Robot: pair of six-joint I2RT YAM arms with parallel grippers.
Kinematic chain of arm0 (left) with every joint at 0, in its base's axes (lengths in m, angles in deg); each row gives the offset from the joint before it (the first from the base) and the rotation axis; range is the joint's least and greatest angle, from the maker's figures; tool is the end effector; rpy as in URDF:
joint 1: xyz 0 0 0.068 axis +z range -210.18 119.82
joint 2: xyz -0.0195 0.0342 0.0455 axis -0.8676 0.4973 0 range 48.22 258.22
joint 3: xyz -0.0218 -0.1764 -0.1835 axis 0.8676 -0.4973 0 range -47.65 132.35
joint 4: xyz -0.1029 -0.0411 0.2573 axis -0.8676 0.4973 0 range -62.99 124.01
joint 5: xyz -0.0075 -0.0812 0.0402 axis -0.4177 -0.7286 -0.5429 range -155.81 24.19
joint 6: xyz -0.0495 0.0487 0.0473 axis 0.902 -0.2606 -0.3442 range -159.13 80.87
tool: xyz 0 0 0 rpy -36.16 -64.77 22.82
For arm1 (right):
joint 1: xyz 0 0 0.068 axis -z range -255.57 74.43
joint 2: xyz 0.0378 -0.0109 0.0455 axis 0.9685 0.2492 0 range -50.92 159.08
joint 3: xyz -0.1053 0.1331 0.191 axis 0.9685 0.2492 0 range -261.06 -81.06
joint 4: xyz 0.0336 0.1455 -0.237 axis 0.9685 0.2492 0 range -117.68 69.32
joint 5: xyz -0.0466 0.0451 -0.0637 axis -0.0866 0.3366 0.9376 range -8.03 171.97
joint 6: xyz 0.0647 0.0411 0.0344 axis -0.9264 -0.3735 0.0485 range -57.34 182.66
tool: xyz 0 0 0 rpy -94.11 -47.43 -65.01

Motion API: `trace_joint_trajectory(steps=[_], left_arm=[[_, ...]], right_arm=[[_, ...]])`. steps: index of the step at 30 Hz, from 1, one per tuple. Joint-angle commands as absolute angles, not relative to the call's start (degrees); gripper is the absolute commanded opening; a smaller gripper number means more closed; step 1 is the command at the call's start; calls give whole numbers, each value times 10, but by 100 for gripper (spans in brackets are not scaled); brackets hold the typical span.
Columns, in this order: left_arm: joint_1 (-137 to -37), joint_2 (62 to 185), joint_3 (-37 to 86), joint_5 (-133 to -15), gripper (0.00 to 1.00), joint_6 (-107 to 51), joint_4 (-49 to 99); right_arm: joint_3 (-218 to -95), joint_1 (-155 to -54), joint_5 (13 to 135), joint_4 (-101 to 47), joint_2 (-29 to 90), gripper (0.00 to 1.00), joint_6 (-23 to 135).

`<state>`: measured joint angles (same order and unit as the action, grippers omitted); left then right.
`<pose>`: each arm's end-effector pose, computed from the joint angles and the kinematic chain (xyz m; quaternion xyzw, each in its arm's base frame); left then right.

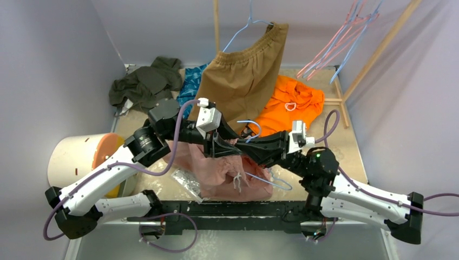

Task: Place the shorts on the hanger
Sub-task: Hang the shorts on the hanger.

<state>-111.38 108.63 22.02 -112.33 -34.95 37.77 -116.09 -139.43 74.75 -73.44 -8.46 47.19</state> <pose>0.1306 -0.2476 0.4260 0.5151 0.4935 -0.5485 0.4362 0.0904 0.2053 0.3960 -0.2300 0.3735 0.5945 0.6740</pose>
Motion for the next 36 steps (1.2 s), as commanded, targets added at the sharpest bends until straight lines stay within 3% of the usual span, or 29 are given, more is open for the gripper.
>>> trace_joint_trajectory(steps=[1,4,10,16,31,36], left_arm=[[-1136,1101,199,-1153,31,-297,309],[-1137,1100,201,-1151,31,-298,315],[-1137,1067,211,-1110,58,-314,337],[-1137,1041,244,-1071,70,-328,377],[-1137,954,329,-967,76,-396,443],[-1137,951,376,-913,77,-466,556]], right_arm=[[-1202,-1394,751,-844,-70,0,472],[-1201,-1394,753,-853,-68,0,471],[-1190,-1394,757,-877,-73,0,464],[-1167,-1394,760,-929,-66,0,454],[-1146,-1394,761,-962,-75,0,446],[-1136,-1394,768,-939,-107,0,451]])
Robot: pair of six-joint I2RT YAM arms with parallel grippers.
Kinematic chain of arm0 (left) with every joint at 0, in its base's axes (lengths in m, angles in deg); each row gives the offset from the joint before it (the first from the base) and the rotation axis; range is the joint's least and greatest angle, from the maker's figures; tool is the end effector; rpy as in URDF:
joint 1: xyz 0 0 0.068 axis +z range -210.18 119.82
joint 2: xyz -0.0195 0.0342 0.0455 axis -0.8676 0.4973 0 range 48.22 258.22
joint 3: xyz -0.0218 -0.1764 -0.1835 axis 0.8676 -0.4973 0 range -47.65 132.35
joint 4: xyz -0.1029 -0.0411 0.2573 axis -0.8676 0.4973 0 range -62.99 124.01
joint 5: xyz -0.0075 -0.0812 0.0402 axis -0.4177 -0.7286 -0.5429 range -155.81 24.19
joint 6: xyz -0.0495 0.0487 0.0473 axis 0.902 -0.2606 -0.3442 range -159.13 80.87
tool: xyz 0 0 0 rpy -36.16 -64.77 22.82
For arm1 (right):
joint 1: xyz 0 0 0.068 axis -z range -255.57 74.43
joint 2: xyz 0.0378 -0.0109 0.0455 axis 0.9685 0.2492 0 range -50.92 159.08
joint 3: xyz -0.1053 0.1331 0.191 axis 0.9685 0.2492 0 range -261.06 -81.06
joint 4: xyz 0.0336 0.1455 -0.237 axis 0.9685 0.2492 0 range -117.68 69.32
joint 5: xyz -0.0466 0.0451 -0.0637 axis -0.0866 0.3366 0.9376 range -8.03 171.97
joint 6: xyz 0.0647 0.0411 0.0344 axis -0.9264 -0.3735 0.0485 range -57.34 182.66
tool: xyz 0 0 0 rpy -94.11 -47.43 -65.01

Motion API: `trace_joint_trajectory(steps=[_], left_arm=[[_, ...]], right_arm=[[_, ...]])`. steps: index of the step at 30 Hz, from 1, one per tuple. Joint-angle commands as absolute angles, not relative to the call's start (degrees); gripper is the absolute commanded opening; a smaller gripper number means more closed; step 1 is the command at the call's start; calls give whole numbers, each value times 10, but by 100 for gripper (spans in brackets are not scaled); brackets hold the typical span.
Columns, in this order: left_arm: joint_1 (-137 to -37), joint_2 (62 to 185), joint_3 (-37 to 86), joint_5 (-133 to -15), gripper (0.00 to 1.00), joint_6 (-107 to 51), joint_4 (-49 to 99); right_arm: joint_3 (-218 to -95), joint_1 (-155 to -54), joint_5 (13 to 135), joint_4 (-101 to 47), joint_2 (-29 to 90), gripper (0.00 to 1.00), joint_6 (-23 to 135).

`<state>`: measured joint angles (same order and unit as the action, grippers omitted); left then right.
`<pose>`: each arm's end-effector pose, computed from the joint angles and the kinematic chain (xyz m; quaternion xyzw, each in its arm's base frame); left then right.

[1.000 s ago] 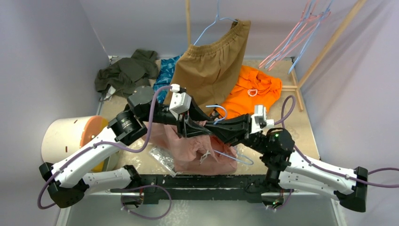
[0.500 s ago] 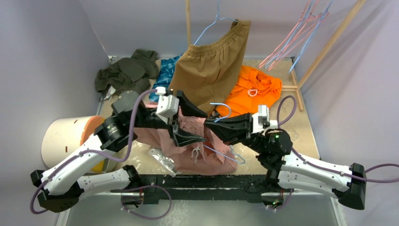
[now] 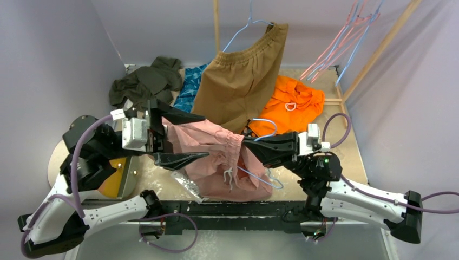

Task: Place the shorts on the hanger
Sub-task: Hang the shorts on the hanger.

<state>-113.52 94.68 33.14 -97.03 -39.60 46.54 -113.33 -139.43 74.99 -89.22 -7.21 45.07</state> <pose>0.0696 -0.1573 0.5257 0.4560 0.4275 -0.4868 0.6102 0.0835 0.1906 0.4026 -0.1865 0.2907 0.6278 0.6975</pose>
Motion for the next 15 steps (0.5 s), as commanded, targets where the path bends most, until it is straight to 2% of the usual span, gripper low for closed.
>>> trace_joint_trajectory(steps=[1,7,15], left_arm=[[-1137,955,386,-901,77,-481,589],[-1137,973,397,-861,75,-526,684],[-1137,1008,402,-871,71,-542,659]], right_arm=[[-1134,-1394,770,-931,-114,0,452],[-1131,-1394,776,-892,-149,0,464],[-1130,-1394,772,-872,-156,0,466]])
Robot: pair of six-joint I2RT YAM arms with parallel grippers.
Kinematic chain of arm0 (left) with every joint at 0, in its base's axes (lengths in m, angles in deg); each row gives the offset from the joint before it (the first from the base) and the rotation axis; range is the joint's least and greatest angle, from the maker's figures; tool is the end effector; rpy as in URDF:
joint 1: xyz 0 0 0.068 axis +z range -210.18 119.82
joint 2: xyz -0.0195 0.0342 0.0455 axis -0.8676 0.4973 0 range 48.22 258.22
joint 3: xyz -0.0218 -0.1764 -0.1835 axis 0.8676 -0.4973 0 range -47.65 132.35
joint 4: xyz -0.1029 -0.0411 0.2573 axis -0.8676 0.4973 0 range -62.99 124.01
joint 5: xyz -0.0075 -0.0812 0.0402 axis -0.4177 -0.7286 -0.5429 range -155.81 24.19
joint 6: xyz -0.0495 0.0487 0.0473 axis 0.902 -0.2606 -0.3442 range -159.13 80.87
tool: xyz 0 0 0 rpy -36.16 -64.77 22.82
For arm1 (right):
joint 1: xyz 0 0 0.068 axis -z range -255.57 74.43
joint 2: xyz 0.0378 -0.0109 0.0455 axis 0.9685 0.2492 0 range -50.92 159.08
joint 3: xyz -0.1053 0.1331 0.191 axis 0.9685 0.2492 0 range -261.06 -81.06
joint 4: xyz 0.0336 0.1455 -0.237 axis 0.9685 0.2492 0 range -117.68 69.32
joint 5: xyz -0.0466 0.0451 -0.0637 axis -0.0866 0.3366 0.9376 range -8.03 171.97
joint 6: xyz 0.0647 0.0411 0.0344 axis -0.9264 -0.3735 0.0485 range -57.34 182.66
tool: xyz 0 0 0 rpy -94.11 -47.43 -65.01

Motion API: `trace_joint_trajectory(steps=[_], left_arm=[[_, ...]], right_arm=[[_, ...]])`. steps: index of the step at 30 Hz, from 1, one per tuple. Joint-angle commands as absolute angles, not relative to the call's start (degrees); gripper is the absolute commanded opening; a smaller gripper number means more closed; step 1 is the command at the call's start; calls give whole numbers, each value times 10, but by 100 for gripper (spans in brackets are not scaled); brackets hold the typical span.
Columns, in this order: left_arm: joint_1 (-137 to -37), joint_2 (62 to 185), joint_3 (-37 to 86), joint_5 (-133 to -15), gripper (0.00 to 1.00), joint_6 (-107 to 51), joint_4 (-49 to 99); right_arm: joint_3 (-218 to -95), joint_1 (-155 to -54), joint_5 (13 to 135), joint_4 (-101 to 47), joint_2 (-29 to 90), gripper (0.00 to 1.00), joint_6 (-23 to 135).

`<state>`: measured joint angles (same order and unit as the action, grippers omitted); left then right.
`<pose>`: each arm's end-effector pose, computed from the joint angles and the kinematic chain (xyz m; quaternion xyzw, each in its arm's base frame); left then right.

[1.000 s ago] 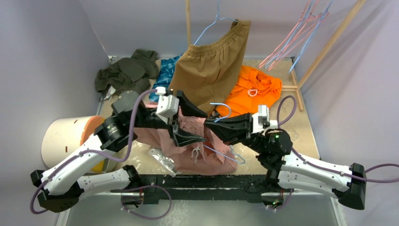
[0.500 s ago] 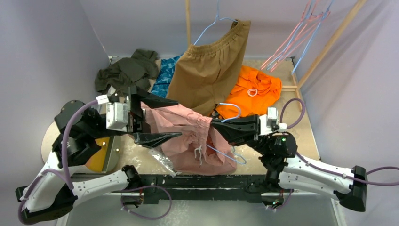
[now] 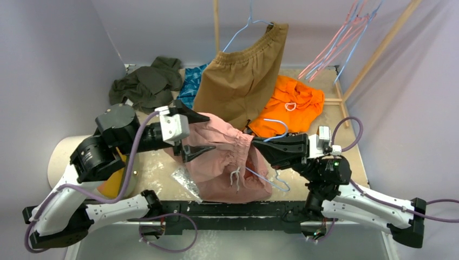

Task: Place the shorts on the hanger
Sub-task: Hang the shorts on the hanger.

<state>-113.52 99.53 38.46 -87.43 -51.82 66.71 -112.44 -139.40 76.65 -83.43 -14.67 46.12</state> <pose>0.0925 -0.1696 0.4938 0.5006 0.5377 -0.3604 0.5749 0.0747 0.1676 0.4106 -0.1742 0.2888 0.6192 0.7091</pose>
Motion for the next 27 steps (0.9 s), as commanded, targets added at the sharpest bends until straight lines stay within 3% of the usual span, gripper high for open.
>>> trace_joint_trajectory(steps=[1,5,6,22,27], left_arm=[[-1137,1014,407,-874,69,-543,665],[-1137,1024,400,-881,36,-547,671],[-1137,1025,397,-885,34,-546,671],[-1137,1078,350,-1016,31,-458,554],[-1138,1088,336,-1046,36,-432,511]], right_arm=[[-1130,-1394,771,-871,-157,0,466],[-1129,-1394,772,-866,-165,0,466],[-1130,-1395,771,-865,-166,0,466],[-1147,-1394,762,-873,-132,0,468],[-1152,-1394,760,-872,-130,0,470]])
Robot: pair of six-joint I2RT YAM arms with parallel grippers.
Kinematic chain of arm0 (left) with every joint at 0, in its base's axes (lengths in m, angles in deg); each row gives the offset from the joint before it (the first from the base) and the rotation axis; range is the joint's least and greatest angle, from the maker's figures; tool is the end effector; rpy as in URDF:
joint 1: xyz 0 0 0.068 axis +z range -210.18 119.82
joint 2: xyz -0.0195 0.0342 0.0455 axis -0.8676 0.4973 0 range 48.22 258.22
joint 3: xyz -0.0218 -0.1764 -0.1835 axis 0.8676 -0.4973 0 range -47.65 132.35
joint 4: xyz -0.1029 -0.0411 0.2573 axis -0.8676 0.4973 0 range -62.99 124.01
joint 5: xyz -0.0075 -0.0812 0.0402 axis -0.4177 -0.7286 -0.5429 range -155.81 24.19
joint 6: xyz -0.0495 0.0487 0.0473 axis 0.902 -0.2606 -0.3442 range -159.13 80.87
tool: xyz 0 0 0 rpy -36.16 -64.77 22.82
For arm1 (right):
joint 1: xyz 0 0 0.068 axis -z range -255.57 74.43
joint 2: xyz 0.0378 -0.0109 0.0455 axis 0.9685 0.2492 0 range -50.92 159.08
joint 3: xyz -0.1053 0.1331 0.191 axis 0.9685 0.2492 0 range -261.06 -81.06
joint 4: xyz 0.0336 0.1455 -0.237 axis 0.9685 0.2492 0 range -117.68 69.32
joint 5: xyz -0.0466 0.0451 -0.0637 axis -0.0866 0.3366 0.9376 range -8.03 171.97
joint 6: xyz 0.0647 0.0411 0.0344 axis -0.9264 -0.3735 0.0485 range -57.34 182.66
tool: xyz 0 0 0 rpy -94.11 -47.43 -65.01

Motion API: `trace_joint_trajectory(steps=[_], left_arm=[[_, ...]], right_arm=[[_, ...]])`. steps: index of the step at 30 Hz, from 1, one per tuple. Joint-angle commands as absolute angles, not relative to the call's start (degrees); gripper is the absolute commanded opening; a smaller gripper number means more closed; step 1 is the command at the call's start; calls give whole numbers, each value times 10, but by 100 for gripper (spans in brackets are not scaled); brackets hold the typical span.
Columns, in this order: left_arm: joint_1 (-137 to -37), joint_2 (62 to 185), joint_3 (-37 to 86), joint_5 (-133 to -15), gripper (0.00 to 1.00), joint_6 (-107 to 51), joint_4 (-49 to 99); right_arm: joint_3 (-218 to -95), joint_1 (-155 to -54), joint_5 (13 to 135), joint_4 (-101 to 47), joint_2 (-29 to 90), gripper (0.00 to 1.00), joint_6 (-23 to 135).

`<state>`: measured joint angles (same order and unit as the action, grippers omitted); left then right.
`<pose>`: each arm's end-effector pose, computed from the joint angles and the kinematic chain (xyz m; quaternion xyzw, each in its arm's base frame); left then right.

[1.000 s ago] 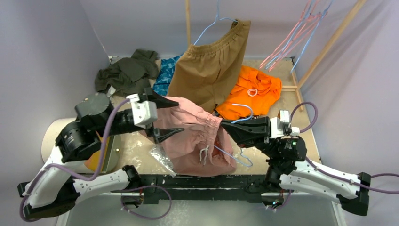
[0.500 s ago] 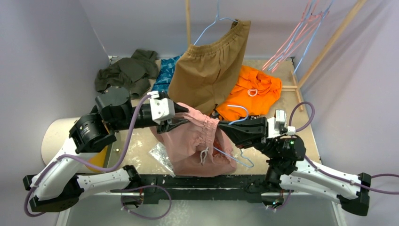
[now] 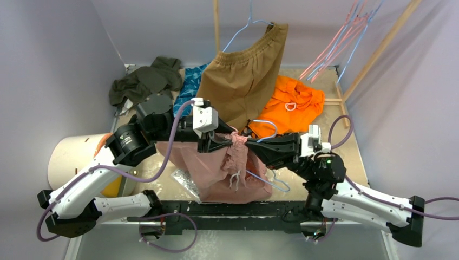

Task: Place the shorts on the hanger
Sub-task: Hang the shorts on the hanger.

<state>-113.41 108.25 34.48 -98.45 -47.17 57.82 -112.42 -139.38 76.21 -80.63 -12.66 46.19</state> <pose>0.1205 -0.2274 0.4613 0.5285 0.5333 -0.4371 0.4952 0.0812 0.1819 0.3996 -0.1928 0.3236 0.6114 0.6959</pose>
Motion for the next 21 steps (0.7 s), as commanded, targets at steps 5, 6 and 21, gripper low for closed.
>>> trace_joint_trajectory(steps=[5,6,21], left_arm=[[-1138,1098,322,-1063,44,-432,512],[-1138,1098,318,-1062,49,-433,512],[-1138,1041,348,-987,74,-470,523]], right_arm=[[-1162,-1394,755,-870,-131,0,474],[-1163,-1394,754,-870,-132,0,474],[-1159,-1394,756,-886,-131,0,471]])
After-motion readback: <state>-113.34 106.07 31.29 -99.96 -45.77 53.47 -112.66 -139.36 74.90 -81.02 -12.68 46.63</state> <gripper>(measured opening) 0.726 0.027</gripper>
